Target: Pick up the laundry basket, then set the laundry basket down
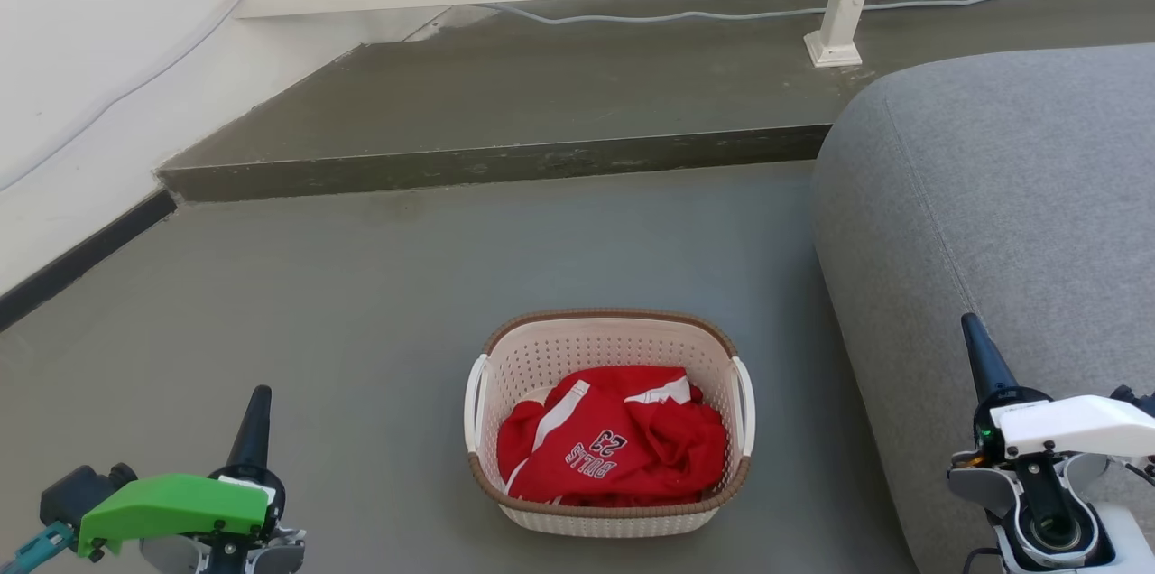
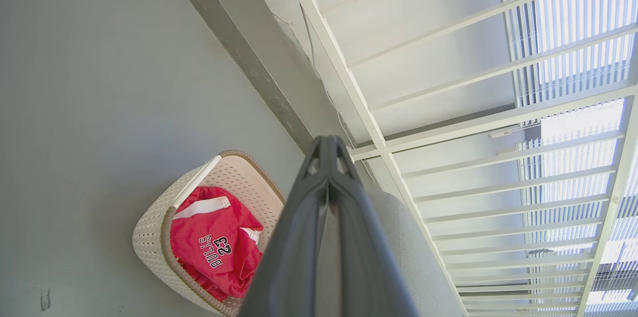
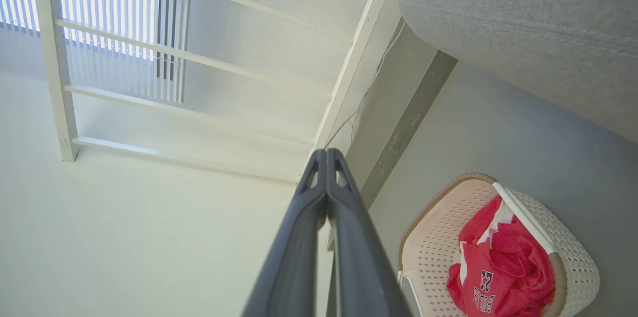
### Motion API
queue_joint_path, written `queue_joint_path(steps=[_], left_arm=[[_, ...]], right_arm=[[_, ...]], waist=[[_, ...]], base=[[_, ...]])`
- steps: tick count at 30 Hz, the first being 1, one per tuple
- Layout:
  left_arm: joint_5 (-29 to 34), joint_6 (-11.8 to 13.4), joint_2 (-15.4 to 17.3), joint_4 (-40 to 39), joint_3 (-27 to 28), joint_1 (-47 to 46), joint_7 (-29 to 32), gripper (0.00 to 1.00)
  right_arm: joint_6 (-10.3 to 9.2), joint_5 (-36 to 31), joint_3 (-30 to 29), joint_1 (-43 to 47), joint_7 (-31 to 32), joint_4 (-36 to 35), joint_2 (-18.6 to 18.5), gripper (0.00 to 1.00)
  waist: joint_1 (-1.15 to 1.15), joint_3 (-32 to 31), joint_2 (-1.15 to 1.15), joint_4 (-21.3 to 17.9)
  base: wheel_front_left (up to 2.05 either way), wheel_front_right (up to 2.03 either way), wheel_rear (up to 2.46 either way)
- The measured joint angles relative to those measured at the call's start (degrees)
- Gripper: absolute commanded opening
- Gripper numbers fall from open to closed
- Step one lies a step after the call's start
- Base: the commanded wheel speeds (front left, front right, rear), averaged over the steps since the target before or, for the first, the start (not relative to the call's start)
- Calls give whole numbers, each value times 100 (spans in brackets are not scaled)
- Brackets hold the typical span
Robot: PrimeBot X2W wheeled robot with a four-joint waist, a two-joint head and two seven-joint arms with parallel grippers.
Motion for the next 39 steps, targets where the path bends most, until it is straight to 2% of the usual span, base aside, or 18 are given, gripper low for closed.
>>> queue_joint_path(steps=[28, 39], left_arm=[[-1920, -52, -10, -144, 457, -114, 577, 0], [-1984, -54, -12, -151, 489, -120, 577, 0]], right_arm=[[89, 2030, -488, -122, 554, -86, 99, 0], [89, 2060, -502, -135, 554, -90, 100, 0]], waist=[[0, -15, 0, 37], [0, -15, 0, 37]], base=[[0, 0, 0], [0, 0, 0]])
